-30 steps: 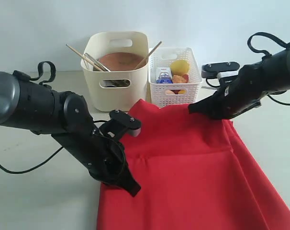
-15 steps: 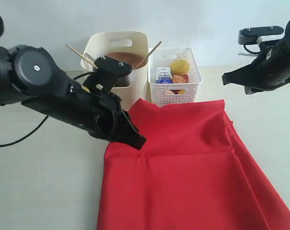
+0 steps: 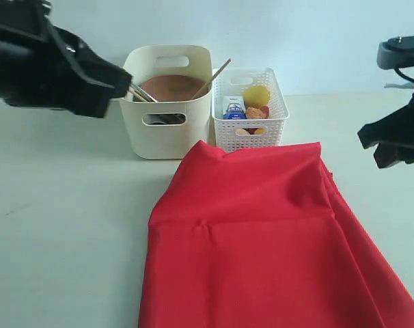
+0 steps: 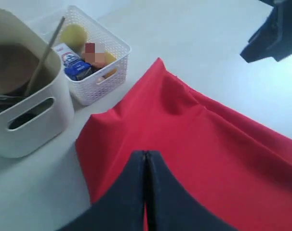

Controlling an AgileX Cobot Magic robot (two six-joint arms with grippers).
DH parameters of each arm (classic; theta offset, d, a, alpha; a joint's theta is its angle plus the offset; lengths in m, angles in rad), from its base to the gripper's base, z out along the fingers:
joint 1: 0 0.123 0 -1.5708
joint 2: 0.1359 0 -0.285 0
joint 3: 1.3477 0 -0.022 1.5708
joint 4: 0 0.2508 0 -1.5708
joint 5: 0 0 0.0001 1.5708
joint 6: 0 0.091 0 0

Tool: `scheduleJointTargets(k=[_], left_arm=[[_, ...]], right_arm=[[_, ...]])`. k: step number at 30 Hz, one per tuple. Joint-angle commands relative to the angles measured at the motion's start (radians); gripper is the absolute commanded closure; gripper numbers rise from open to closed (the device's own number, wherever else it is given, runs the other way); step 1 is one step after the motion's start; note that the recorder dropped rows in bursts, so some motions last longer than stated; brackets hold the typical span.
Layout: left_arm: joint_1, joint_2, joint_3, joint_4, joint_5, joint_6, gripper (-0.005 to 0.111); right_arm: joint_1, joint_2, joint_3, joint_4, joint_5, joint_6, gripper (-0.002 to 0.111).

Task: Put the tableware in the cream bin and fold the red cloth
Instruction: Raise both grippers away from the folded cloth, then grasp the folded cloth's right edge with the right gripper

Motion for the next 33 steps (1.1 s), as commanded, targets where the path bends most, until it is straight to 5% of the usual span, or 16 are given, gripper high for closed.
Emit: scheduleJointTargets(k=[1,5,10,21,33], left_arm=[[0.051,-0.161,0.060,0.180,0.062,-0.132,0.107],[0.140,-0.328,0.175,0.252,0.070,-0.162,0.107],[0.262,-0.558,0.323,0.304,0.047,-0.200,0.107],[0.276,-0.688,0.539,0.684,-0.080,-0.582,0.107],[0.276,-0.688,0.633,0.682,-0.267,-0.678,0.107]], right_arm=[[0.000,0.006,0.098,0.097,-0.042,-0.073,0.055],[0.000,0.077,0.124,0.109,-0.032,-0.070,0.031],[0.000,0.241,0.122,0.172,-0.061,-0.070,0.029],[0.002,0.384,0.090,0.178,-0.107,-0.070,0.029],[0.002,0.409,0.082,0.283,-0.107,-0.178,0.030]])
